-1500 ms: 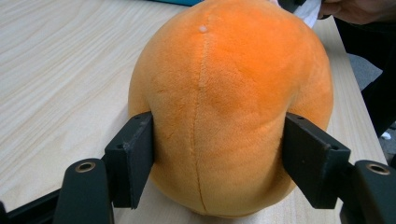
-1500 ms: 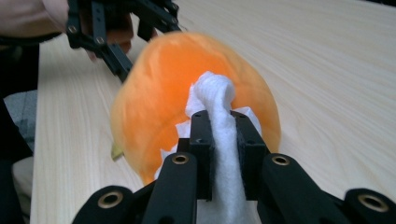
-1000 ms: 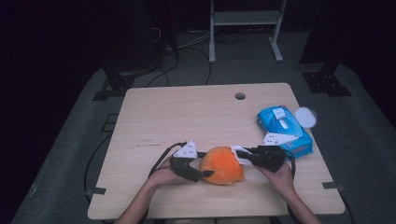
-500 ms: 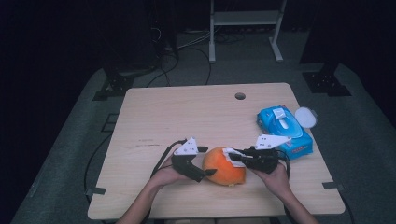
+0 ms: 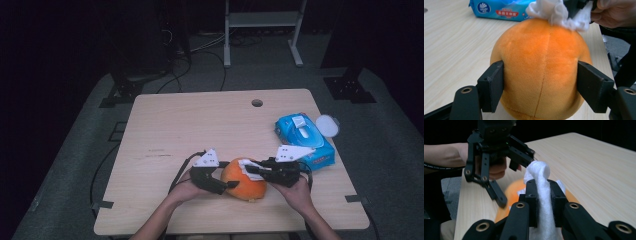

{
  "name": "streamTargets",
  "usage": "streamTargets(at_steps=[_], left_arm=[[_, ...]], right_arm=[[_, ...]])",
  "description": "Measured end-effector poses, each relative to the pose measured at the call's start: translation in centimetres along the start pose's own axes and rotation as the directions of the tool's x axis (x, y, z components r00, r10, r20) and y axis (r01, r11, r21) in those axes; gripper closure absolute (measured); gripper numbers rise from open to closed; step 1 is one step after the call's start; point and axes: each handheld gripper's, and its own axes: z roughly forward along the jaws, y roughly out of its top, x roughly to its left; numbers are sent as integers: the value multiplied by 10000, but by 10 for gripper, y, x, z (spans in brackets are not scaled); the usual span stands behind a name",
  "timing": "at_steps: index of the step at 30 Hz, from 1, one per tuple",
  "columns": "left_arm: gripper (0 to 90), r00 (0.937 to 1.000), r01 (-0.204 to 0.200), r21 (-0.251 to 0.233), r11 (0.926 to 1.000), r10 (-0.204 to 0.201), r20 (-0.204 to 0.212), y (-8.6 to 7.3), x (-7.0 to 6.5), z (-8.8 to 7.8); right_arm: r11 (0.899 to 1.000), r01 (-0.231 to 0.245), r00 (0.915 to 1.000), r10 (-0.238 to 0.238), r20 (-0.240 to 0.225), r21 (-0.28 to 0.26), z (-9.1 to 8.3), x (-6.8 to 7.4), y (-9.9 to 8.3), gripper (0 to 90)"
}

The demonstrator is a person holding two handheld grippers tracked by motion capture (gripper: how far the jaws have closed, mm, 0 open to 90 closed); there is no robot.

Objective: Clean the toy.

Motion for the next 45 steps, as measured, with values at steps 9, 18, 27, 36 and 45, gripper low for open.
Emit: streamTargets(at_steps=[9,18,27,36,45], left_arm=[[113,9990,-331,-318,9989,340,296,-3,1,4],[285,9980,-626,-72,9980,626,-88,5,-6,5],[200,9986,-529,-36,9986,529,-64,10,-10,8],[287,9974,-621,-144,9980,615,-383,11,-11,9],[298,9954,-836,-33,9965,833,-481,17,-17,11]], right_arm=[[9999,-148,9999,148,37,84,-4,-6,-5,797],[9999,116,9997,-117,198,44,-4,1,2,797],[9943,980,9947,-992,267,425,7,20,12,798],[9956,830,9927,-865,846,434,-4,8,9,798],[9895,1309,9906,-1330,330,616,12,29,15,801]])
